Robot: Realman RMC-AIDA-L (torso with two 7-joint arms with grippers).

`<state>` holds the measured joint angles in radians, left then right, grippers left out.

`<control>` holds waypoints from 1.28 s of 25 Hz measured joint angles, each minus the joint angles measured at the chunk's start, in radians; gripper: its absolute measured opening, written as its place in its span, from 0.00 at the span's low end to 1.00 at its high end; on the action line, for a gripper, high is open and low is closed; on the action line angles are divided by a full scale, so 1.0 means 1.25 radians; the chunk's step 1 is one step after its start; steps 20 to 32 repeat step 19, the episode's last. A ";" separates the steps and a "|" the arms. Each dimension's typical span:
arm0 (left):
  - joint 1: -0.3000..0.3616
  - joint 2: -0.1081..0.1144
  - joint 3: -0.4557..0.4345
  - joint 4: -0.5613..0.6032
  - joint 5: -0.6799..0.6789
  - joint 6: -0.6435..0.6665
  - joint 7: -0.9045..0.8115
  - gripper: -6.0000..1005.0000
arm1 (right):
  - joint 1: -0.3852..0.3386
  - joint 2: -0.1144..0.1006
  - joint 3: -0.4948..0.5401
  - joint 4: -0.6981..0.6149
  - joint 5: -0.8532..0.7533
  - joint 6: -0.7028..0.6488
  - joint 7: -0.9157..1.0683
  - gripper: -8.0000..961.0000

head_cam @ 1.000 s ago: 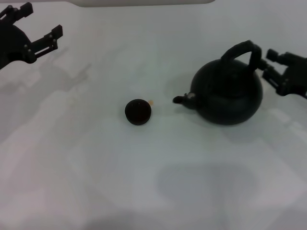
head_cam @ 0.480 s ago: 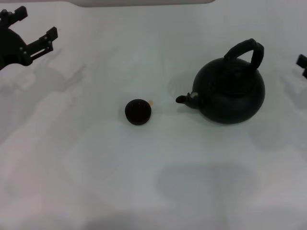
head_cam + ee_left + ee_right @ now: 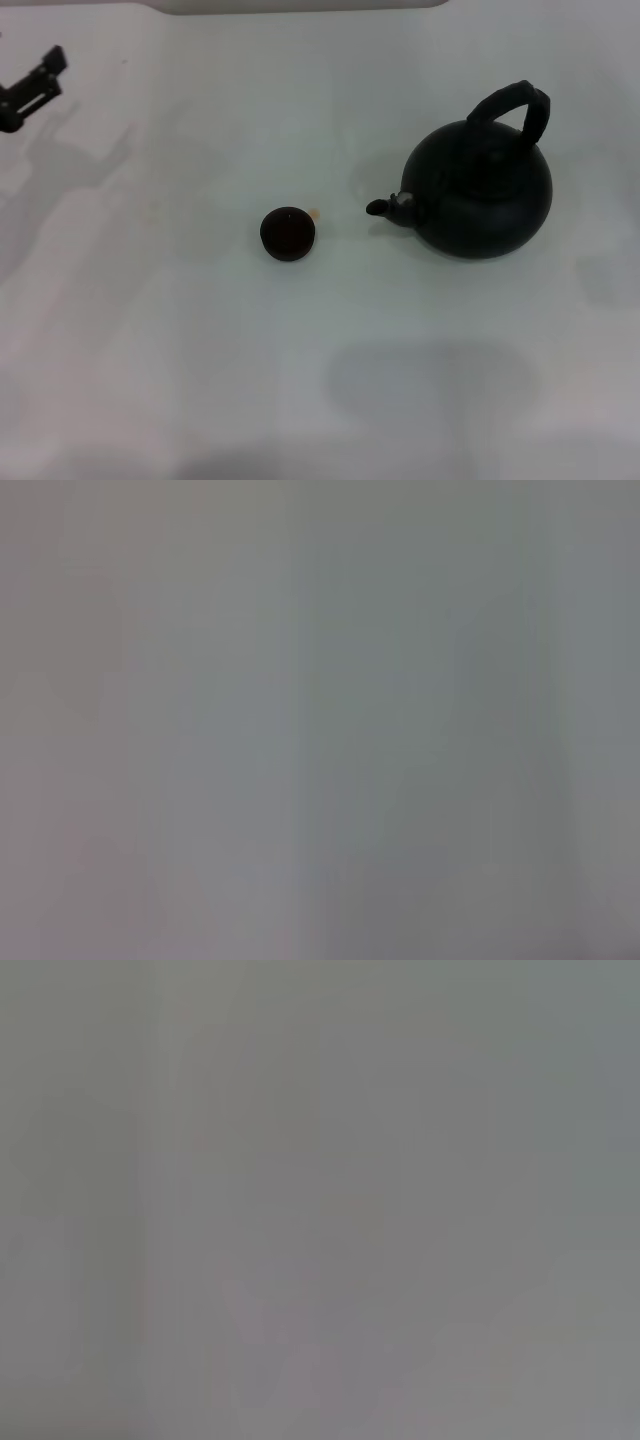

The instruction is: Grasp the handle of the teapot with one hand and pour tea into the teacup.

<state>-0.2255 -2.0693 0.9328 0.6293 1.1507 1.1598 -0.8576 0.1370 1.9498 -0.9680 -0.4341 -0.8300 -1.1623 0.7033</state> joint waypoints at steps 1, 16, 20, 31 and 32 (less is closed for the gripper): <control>0.001 0.000 0.000 -0.023 -0.031 0.003 0.033 0.86 | 0.006 0.002 0.026 0.005 -0.001 0.002 0.000 0.50; -0.011 -0.007 -0.042 -0.275 -0.162 0.056 0.270 0.86 | 0.104 -0.028 0.109 0.069 -0.005 0.054 -0.031 0.53; -0.011 -0.009 -0.039 -0.313 -0.214 0.083 0.313 0.86 | 0.106 -0.029 0.109 0.068 -0.004 0.061 -0.031 0.53; -0.011 -0.009 -0.039 -0.313 -0.214 0.083 0.313 0.86 | 0.106 -0.029 0.109 0.068 -0.004 0.061 -0.031 0.53; -0.011 -0.009 -0.039 -0.313 -0.214 0.083 0.313 0.86 | 0.106 -0.029 0.109 0.068 -0.004 0.061 -0.031 0.53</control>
